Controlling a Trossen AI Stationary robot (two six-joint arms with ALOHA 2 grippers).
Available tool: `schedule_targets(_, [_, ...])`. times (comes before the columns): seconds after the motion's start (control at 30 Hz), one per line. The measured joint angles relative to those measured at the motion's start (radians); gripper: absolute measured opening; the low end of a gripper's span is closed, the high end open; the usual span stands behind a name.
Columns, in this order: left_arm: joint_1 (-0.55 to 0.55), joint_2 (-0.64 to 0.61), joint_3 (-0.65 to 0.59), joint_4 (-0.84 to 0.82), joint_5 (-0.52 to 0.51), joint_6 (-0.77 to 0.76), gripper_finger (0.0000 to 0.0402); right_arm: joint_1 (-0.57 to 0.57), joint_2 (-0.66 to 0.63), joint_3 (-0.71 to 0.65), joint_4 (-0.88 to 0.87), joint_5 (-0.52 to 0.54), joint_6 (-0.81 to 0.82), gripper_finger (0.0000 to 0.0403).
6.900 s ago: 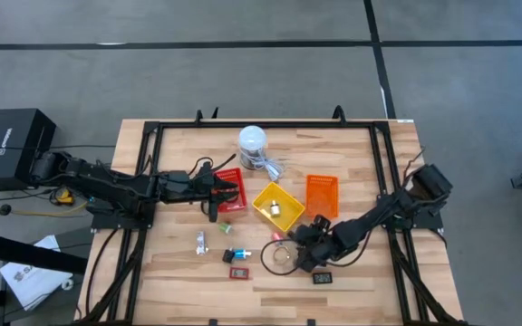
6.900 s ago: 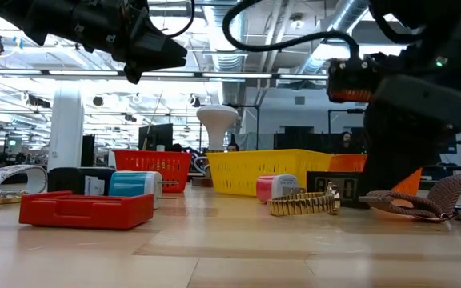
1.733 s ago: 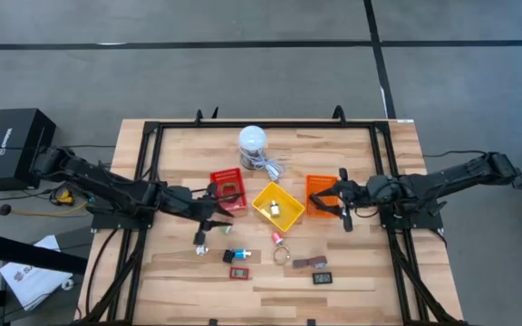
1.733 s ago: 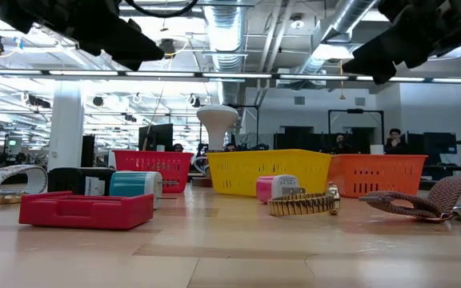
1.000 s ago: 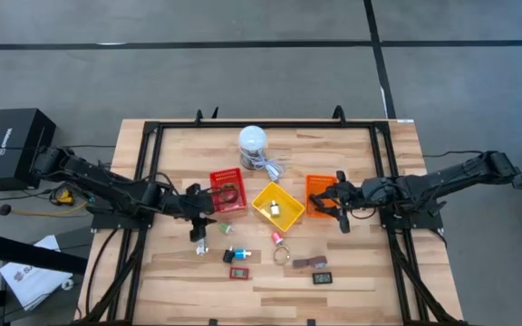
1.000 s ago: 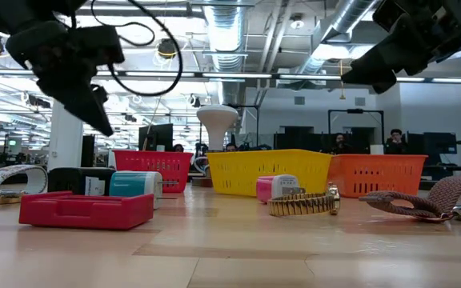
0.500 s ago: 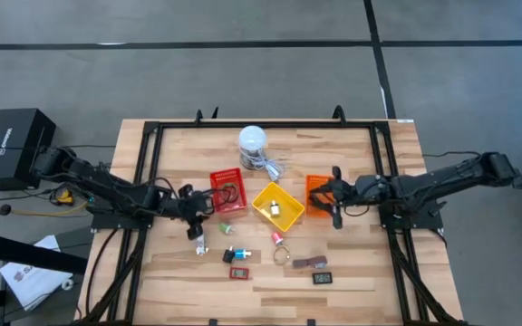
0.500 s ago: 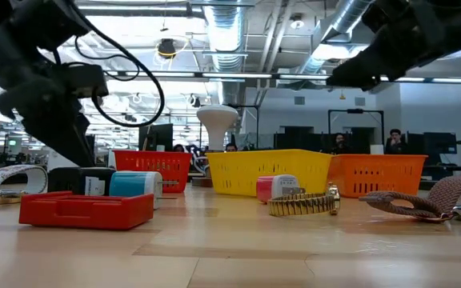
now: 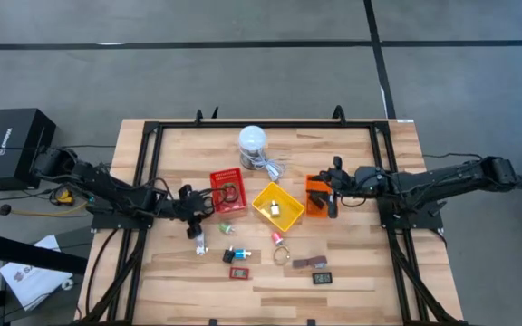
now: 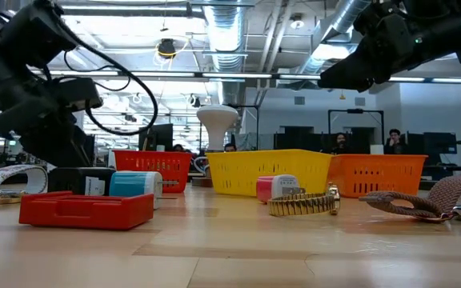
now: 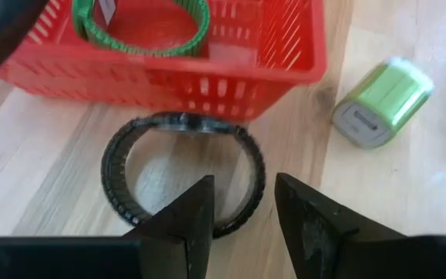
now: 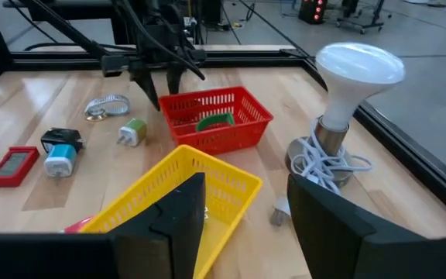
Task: Pick & Place Office items
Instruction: Put the black watch into the red basket
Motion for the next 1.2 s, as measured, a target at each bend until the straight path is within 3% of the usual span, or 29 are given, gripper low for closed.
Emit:
schedule_targets(0.43, [0.0,0.0,-0.082,0.108,0.001,0.004,0.0098,0.0,0.0,0.0,-0.001,0.0,0.0,0.0175])
schedule_targets(0.73, [0.0,0.0,-0.088,0.128,0.002,0.006,0.001,0.0,0.0,0.0,-0.002,0.0,0.0,0.0175])
schedule_targets(0.97, [0.0,0.001,-0.035,0.145,-0.003,0.053,0.0006,0.001,0.0,0.0,-0.002,0.0,0.018,0.0175])
schedule_targets(1.2, [0.0,0.0,0.069,0.007,-0.172,0.139,0.0006,0.003,0.0,0.0,-0.003,-0.001,0.033,0.0175])
